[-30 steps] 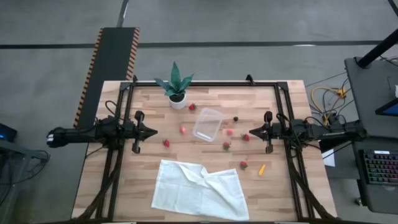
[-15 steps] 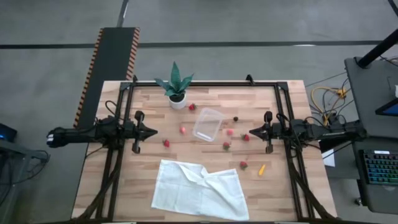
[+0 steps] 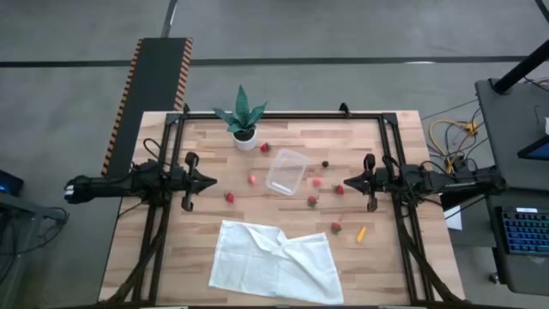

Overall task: Pick and placing Produce into tupperware
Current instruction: Put the black cherry into the transparent bin

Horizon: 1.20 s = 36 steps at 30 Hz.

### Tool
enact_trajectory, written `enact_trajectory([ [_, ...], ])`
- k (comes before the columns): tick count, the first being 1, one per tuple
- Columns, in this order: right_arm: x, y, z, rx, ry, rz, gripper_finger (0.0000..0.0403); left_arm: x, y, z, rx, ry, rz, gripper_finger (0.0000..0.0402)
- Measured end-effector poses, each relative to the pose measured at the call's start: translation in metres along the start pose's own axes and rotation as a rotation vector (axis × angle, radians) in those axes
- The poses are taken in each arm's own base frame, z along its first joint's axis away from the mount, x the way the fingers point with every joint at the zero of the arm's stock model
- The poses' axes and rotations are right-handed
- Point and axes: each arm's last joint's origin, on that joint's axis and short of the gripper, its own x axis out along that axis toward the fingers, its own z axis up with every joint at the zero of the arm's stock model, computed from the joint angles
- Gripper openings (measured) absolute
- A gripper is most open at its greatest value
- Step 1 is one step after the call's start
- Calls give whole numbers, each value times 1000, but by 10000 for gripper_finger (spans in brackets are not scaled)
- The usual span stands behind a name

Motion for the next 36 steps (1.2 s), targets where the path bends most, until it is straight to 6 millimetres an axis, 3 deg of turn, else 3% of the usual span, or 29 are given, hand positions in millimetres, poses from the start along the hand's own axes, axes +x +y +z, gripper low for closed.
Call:
enact_trajectory([
  [19,0,0,1,67,-10,0,9,0,0,0,13,4,-2,0],
  [27,-3,-2,23,-4,-238,-65,9,0,0,0,12,4,-1,0],
  [32,-5,-8,30,-39,-177,-278,9,0,0,0,12,4,-1,0],
  [36,-7,-10,48,-69,-89,-320,19,0,0,0,12,3,0,0],
])
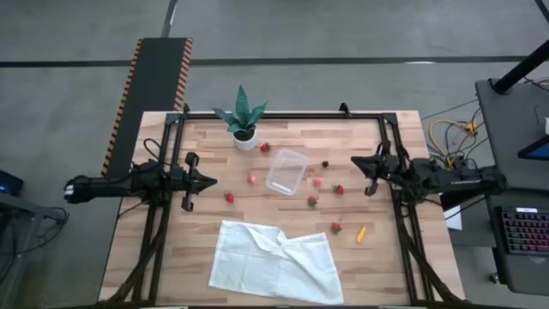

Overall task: Pick and placing Produce into tupperware
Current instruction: Put the black cherry into the transparent bin

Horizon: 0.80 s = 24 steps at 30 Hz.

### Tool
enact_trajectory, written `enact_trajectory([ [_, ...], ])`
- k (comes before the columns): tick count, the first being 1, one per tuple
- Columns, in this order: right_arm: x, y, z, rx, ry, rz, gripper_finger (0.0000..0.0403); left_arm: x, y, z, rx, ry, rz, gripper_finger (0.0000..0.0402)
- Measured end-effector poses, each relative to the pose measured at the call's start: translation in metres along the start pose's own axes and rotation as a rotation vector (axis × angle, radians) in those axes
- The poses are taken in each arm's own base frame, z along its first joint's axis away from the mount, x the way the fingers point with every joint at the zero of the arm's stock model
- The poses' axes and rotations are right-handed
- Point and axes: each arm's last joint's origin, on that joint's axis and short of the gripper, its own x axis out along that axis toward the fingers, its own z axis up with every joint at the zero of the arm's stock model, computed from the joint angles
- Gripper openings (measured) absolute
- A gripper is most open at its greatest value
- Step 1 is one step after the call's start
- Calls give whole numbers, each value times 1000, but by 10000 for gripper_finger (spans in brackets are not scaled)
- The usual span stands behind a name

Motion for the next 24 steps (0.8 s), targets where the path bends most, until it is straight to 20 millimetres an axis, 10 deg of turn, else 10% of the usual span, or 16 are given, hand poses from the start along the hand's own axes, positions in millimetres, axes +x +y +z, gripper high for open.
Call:
enact_trajectory([
  [9,13,1,52,7,73,6,33,0,0,0,8,0,1,0],
  [24,42,11,50,-63,504,-61,85,0,1,0,9,-1,21,0],
])
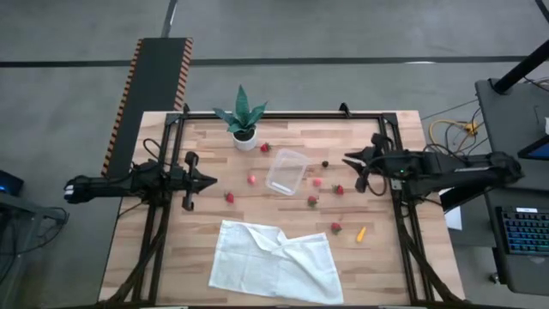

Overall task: Pick and placing Produce into tupperware
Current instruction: Put the black cherry into the transparent bin

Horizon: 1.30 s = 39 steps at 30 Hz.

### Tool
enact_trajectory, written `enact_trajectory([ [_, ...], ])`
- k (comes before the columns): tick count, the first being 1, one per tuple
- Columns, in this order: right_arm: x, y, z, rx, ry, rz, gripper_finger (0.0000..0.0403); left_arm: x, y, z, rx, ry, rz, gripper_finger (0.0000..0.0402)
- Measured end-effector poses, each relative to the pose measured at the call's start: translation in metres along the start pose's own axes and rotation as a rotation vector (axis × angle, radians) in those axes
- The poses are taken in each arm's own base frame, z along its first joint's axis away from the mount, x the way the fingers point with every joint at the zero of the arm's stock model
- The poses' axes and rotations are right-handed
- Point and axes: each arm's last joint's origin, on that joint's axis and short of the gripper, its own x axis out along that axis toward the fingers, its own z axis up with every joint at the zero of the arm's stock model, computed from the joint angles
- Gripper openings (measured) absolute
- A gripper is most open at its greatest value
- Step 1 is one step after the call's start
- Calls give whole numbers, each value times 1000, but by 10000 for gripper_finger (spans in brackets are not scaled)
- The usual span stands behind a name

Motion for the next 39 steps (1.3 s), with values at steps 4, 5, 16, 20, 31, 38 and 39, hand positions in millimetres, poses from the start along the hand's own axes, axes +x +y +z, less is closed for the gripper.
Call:
enact_trajectory([
  [4,10,5,7,-5,45,-10,146,0,0,0,0,0,11,0],
  [5,13,5,7,5,64,-17,158,0,0,0,0,0,11,0],
  [16,67,4,-22,-7,382,-156,193,0,0,0,1,0,13,0],
  [20,85,2,-33,7,477,-203,192,0,0,0,1,0,13,0],
  [31,116,-2,-53,76,626,-143,191,0,0,0,1,1,13,0],
  [38,127,-3,-61,82,661,-138,191,0,0,0,1,1,13,0],
  [39,129,-4,-62,81,669,-141,191,0,0,0,1,2,13,0],
])
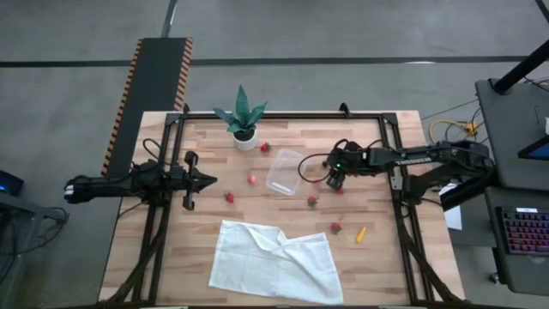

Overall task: Pick and placing Produce into tupperware
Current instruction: Put the black cherry into the transparent bin

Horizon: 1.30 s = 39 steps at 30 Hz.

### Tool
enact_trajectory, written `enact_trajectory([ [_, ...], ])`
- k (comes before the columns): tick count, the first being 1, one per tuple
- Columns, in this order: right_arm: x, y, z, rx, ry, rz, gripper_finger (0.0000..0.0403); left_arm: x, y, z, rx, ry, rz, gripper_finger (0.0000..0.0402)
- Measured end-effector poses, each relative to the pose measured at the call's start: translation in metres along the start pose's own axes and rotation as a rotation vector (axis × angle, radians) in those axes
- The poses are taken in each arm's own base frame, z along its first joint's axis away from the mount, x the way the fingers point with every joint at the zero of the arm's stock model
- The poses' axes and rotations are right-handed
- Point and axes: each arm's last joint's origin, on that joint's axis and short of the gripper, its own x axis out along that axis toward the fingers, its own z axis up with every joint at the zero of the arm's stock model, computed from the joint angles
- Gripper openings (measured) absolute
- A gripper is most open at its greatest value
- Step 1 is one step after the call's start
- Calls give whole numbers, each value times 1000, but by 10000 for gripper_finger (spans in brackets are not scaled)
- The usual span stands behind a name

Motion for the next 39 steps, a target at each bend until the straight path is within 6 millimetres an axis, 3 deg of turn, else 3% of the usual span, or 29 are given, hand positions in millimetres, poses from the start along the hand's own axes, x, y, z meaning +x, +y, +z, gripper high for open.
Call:
enact_trajectory([
  [12,21,-4,0,-12,56,-27,192,0,0,0,0,1,0,0],
  [27,31,-7,-1,-17,83,-24,191,0,0,0,0,4,0,0],
  [39,31,-7,2,-25,64,-18,138,0,0,0,0,4,0,0],
])
